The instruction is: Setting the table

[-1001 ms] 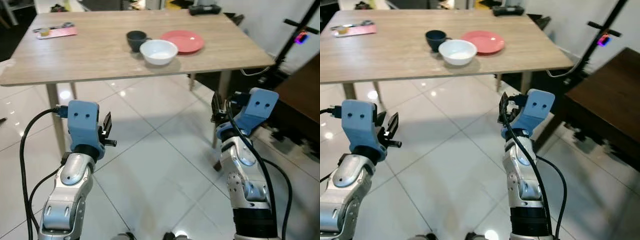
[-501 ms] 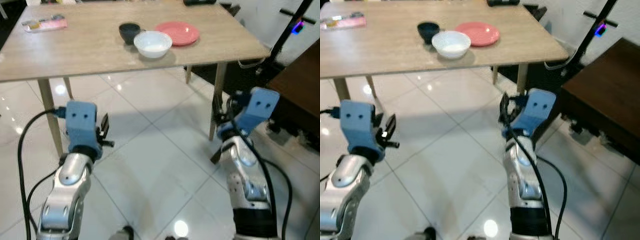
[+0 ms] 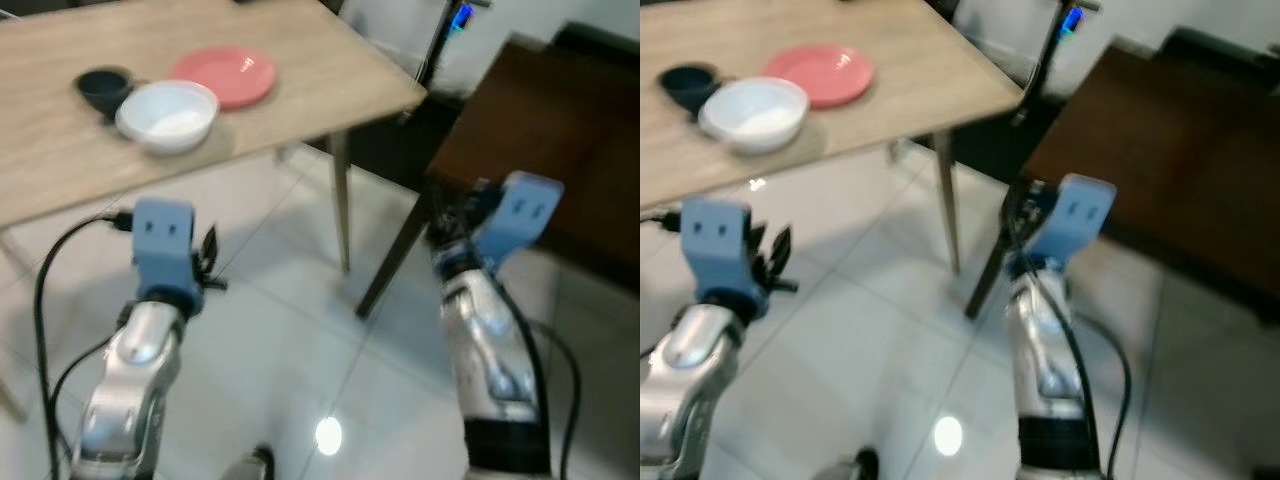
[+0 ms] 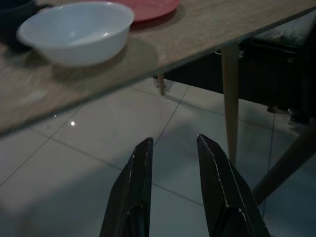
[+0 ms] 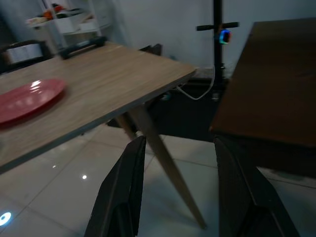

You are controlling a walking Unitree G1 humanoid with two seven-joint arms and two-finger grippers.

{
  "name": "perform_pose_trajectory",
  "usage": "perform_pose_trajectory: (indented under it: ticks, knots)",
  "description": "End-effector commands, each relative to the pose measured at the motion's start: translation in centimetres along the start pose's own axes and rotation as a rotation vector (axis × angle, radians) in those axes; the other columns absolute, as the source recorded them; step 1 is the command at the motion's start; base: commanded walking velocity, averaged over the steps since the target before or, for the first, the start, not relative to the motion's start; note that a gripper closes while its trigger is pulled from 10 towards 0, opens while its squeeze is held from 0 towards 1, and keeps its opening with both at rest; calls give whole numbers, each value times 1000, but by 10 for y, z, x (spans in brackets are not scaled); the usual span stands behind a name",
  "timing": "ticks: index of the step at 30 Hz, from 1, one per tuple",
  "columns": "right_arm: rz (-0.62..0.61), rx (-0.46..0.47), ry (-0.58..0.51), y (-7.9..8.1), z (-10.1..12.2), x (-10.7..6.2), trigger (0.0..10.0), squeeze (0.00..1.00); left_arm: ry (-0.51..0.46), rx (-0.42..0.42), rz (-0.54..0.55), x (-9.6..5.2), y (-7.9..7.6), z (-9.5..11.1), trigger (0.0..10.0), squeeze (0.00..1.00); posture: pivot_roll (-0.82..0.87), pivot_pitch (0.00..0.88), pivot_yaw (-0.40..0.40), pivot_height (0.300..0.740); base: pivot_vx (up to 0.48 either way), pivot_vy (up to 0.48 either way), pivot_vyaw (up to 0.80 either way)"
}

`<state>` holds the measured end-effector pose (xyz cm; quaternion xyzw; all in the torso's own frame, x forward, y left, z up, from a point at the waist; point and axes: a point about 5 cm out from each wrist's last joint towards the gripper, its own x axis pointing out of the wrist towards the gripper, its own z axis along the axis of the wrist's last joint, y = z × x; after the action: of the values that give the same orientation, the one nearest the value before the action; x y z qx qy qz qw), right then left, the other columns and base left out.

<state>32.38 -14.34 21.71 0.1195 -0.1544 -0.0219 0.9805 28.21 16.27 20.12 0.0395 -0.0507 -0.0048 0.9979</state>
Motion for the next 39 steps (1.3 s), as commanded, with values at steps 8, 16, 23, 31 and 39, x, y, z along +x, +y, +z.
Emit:
perform_pose_trajectory:
  ticks: [8, 16, 23, 31, 39]
  knots:
    - [-35, 6, 16, -7, -3, -1, 10000, 0, 24, 10, -35, -3, -5, -5, 10000, 0, 89, 142, 36, 740, 0, 0, -731]
    - [-53, 18, 27, -9, -4, 0, 10000, 0, 35, -1, -75, -3, -10, -6, 10000, 0, 91, 137, 39, 740, 0, 0, -486]
    - [-54, 17, 25, -10, -4, 1, 10000, 0, 40, -2, -78, -2, -11, -5, 10000, 0, 92, 138, 40, 740, 0, 0, -788]
    - [-53, 16, 25, -9, -4, 1, 10000, 0, 48, 6, -54, -1, -7, -7, 10000, 0, 93, 139, 40, 740, 0, 0, -786]
    - [-54, 11, 26, -10, -4, 1, 10000, 0, 47, 7, -41, -1, -6, -6, 10000, 0, 93, 138, 39, 740, 0, 0, -785]
